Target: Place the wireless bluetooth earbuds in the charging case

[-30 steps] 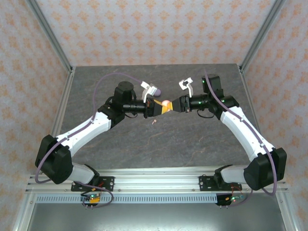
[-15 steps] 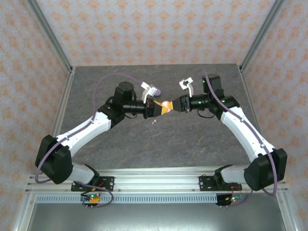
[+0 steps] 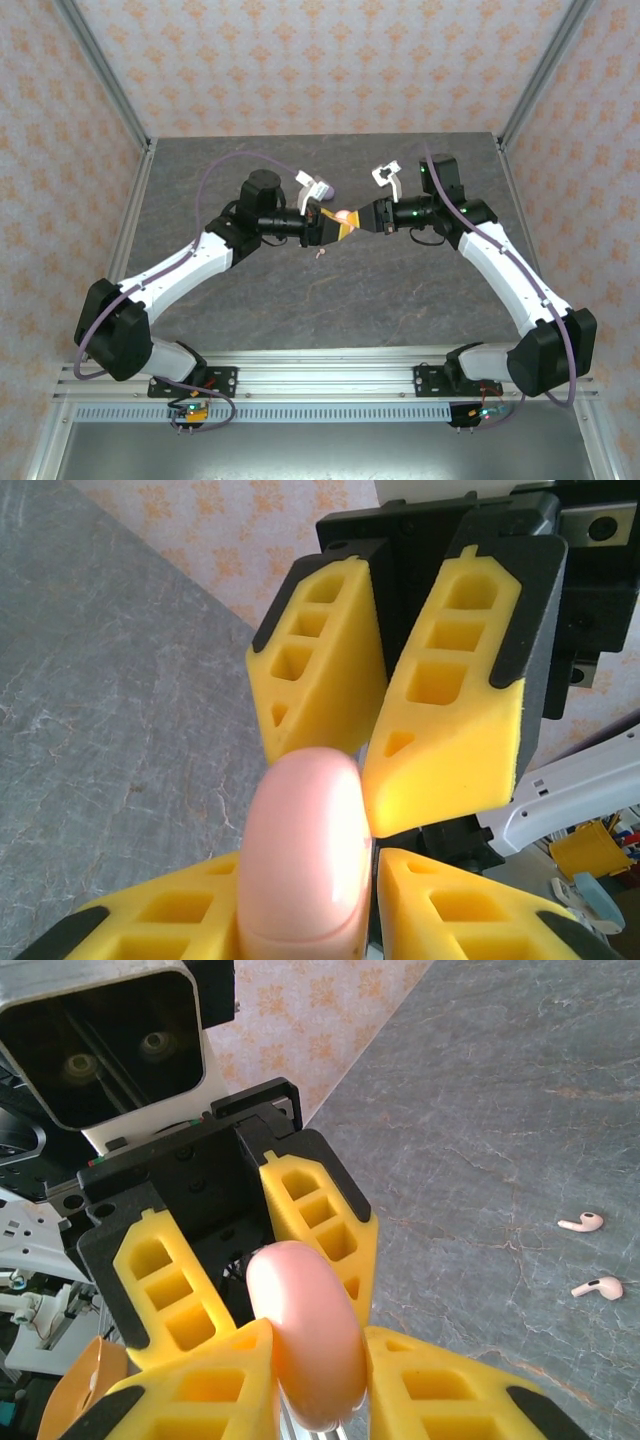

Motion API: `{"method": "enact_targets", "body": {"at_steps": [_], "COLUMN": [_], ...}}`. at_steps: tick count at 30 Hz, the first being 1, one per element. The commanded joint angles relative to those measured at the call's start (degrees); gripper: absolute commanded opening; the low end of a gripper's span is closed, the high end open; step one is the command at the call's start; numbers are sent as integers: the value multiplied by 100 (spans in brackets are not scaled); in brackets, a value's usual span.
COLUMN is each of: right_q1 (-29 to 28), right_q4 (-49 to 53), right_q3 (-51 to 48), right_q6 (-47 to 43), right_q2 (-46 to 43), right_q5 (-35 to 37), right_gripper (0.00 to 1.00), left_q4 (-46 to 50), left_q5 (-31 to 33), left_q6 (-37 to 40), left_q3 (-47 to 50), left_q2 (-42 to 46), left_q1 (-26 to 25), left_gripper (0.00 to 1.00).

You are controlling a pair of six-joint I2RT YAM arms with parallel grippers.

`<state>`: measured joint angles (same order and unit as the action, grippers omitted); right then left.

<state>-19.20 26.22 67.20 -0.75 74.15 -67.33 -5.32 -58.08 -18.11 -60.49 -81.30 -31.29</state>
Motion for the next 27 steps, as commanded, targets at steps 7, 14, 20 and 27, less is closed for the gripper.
{"method": "enact_targets", "body": {"at_steps": [7,14,20,27], "right_q1": [-22,-16,-20,-22], "right_q4": [32,144,274,243], "right_q3": [206,200,234,276], "right_q6": [-101,-102,-78,63], "right_q2": [-55,-93,-37,-14], "right_q5": [-86,127,513,890], "right_gripper": [25,32,37,39], "left_q4": [-71,-45,11,-6], "left_q5": [-55,-2,134,403], "left_q6": [37,252,637,1182], "left_q3": [-210,-154,-66,129], "left_q2": [-45,39,193,431], "left_q1": [-46,-49,-118,-315], "left_gripper": [24,17,16,15]}}
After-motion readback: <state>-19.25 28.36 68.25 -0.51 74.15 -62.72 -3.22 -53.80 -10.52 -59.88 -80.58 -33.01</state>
